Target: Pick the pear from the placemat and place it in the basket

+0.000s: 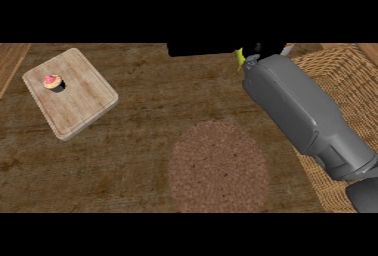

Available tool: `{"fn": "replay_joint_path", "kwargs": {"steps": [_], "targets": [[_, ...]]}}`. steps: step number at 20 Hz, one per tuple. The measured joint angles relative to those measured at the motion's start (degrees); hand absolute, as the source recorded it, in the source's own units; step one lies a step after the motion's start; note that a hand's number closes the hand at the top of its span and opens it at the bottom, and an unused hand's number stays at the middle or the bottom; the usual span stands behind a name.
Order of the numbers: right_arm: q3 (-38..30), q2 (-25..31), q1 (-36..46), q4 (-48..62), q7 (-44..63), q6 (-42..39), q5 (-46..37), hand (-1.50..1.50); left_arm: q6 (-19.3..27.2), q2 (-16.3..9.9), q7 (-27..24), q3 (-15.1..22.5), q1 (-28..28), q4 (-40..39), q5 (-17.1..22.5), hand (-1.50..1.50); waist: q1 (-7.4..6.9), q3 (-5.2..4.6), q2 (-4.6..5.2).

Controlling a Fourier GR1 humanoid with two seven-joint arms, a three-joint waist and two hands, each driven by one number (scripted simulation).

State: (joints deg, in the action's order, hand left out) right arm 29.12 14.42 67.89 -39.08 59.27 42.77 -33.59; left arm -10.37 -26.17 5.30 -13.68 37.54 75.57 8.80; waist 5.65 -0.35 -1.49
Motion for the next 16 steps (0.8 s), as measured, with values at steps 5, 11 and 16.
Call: {"fn": "replay_joint_path", "kwargs": {"steps": [5,11,16], "targets": [[-1.2,1.8,4.5,5.0,0.6,0.7,-3.6,1.50,-0.2,0.6,0.1,-0.7,0.0,0.0,-0.5,0.00,0.22,0.09,0.08],[-2.6,4.4,8.5,10.7,1.3,1.1,-6.7,1.50,-0.3,1.6,0.2,-1.7,0.4,0.0,-1.1,0.00,0.86,0.26,0.18],[-3.1,6.6,10.0,16.3,2.3,0.7,-9.0,1.50,-0.9,2.2,0.2,-2.6,0.9,0.0,-1.4,0.00,1.59,0.31,0.22]]}}
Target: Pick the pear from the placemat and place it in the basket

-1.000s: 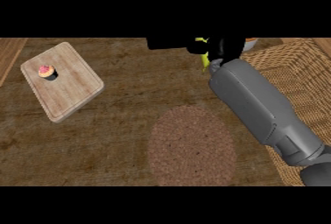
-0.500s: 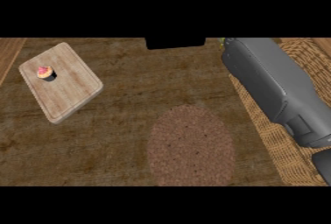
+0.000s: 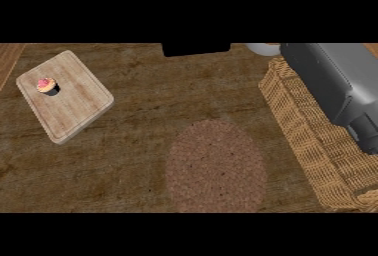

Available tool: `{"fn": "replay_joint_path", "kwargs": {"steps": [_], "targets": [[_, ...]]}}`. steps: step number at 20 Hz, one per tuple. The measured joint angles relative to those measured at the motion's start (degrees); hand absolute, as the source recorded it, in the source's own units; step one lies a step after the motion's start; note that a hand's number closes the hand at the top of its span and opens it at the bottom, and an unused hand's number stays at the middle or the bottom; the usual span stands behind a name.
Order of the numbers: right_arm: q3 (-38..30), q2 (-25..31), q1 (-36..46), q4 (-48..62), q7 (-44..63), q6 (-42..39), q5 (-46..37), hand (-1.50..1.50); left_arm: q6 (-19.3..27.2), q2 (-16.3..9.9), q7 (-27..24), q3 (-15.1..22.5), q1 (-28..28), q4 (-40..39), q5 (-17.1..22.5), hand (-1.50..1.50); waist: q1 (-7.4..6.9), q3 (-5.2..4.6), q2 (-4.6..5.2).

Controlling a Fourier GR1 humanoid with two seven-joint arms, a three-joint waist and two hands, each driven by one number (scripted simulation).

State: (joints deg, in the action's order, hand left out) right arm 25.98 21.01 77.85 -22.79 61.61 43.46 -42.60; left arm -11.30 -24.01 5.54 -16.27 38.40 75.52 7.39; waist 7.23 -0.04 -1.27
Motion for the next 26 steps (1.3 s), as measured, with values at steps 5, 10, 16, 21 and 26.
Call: {"fn": "replay_joint_path", "kwargs": {"steps": [5,10,16,21,26], "targets": [[-0.6,1.5,1.0,4.5,0.8,-0.2,-1.5,1.50,-0.3,0.9,0.1,-1.0,0.4,0.0,-0.2,0.00,0.62,0.09,-0.18],[-1.1,2.3,1.4,7.8,0.9,0.2,-2.3,1.50,-0.6,1.6,0.3,-1.9,0.6,-0.1,-0.7,0.00,1.11,0.18,-0.24],[-1.9,2.5,0.8,10.6,0.2,1.7,-2.6,1.50,-0.8,2.7,0.5,-3.1,1.0,-0.1,-1.3,0.00,1.86,0.34,-0.33],[-2.9,2.4,-0.6,12.1,-0.8,3.6,-2.3,1.50,-1.2,3.6,0.5,-4.1,1.1,-0.1,-1.7,0.00,2.34,0.41,-0.32],[-4.5,4.5,-1.7,14.4,-1.3,6.5,-1.8,-1.50,-1.8,4.3,0.4,-5.1,2.2,-0.1,-2.2,0.00,3.58,0.44,-0.53]]}}
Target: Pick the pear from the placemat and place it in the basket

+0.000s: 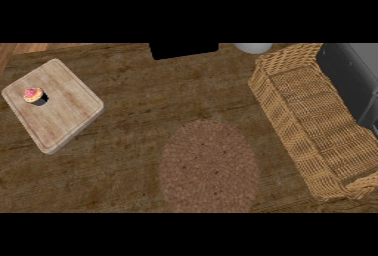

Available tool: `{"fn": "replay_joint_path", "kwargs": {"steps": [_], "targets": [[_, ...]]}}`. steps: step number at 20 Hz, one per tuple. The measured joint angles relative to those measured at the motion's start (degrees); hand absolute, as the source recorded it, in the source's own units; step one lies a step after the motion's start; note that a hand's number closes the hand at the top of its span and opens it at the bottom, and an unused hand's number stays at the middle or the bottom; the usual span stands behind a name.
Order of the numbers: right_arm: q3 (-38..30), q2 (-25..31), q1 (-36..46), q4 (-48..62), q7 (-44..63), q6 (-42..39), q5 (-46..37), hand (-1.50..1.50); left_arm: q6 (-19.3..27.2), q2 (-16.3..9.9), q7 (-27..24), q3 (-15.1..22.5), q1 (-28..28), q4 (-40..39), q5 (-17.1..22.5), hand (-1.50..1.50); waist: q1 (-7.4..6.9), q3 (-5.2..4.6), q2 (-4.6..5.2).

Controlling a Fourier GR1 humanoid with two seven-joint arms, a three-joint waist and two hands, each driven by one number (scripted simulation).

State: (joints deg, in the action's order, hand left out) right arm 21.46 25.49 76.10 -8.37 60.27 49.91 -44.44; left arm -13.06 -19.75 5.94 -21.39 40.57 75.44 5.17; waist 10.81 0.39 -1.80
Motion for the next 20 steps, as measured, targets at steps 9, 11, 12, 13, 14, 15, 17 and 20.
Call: {"fn": "replay_joint_path", "kwargs": {"steps": [9,11,12,13,14,15,17,20], "targets": [[-1.4,0.1,-1.4,1.3,0.5,3.8,0.5,-1.50,-0.8,1.2,-0.3,-1.6,-0.3,0.2,-1.0,0.00,-0.01,-0.11,-0.09],[-1.6,0.6,-1.0,1.1,0.8,4.8,0.4,-1.50,-0.9,1.5,-0.2,-1.9,-0.2,0.3,-1.4,0.00,0.13,-0.10,-0.24],[-1.9,1.1,-0.7,1.0,0.9,5.5,0.6,-1.50,-0.9,1.8,-0.2,-2.2,0.0,0.3,-1.5,0.00,0.43,-0.07,-0.45],[-2.2,1.6,-0.4,0.7,1.1,6.2,0.6,-1.50,-1.1,1.9,-0.1,-2.4,0.2,0.3,-1.6,0.00,0.64,-0.06,-0.59],[-2.4,2.1,-0.1,0.6,1.3,7.0,0.7,-1.50,-1.2,2.1,-0.1,-2.6,0.5,0.3,-1.8,0.00,0.99,-0.04,-0.84],[-2.7,2.6,0.1,0.3,1.5,7.8,0.7,-1.50,-1.3,2.2,-0.1,-2.9,0.7,0.3,-1.7,0.00,1.31,-0.02,-1.11],[-3.4,3.8,0.8,-0.2,1.9,9.4,1.0,-1.50,-1.6,2.6,-0.3,-3.3,1.3,0.3,-2.0,0.00,1.92,-0.01,-1.58],[-4.5,5.1,1.2,-0.9,2.5,11.7,1.4,-1.50,-2.2,3.1,-0.4,-4.1,2.3,0.4,-2.1,0.00,3.07,0.04,-2.37]]}}
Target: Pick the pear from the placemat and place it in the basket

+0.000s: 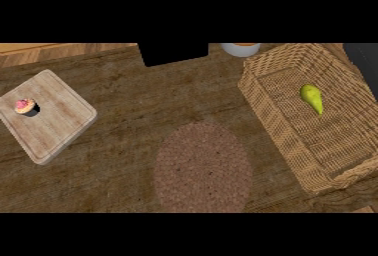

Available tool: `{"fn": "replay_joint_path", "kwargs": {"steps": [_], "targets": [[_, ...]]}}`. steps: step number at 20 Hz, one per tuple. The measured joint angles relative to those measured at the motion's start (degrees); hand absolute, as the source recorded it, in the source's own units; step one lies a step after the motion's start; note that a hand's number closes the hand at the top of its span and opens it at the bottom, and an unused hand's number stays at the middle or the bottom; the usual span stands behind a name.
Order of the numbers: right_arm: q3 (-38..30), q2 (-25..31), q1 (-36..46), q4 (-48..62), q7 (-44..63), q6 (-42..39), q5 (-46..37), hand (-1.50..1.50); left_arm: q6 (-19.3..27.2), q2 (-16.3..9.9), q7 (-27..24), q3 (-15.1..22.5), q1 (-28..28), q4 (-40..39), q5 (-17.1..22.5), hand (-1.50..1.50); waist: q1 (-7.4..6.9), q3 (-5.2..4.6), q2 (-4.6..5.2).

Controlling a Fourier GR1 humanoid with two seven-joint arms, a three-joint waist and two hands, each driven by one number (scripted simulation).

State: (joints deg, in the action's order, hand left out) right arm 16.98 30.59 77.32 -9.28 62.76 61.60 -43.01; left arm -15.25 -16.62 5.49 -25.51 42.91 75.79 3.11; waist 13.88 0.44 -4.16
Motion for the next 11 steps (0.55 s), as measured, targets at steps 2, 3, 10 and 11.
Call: {"fn": "replay_joint_path", "kwargs": {"steps": [2,3,10,11], "targets": [[-0.7,0.5,0.1,-0.5,0.3,1.3,0.4,-1.50,-0.2,0.4,0.0,-0.5,0.8,0.0,-0.2,0.00,0.88,0.06,-0.44],[-1.0,0.6,-0.1,-0.7,0.4,1.9,0.6,-1.50,-0.4,0.7,-0.1,-0.8,1.1,0.1,-0.2,0.00,1.26,0.08,-0.65],[-3.1,-1.6,-2.1,-2.6,1.4,3.8,2.4,-1.50,-1.5,2.1,-0.4,-2.7,3.5,0.3,-0.5,0.00,3.97,0.15,-1.95],[-3.2,-2.2,-2.6,-2.9,1.4,3.9,2.6,-1.50,-1.7,2.4,-0.5,-3.0,3.8,0.4,-0.4,0.00,4.31,0.16,-2.11]]}}
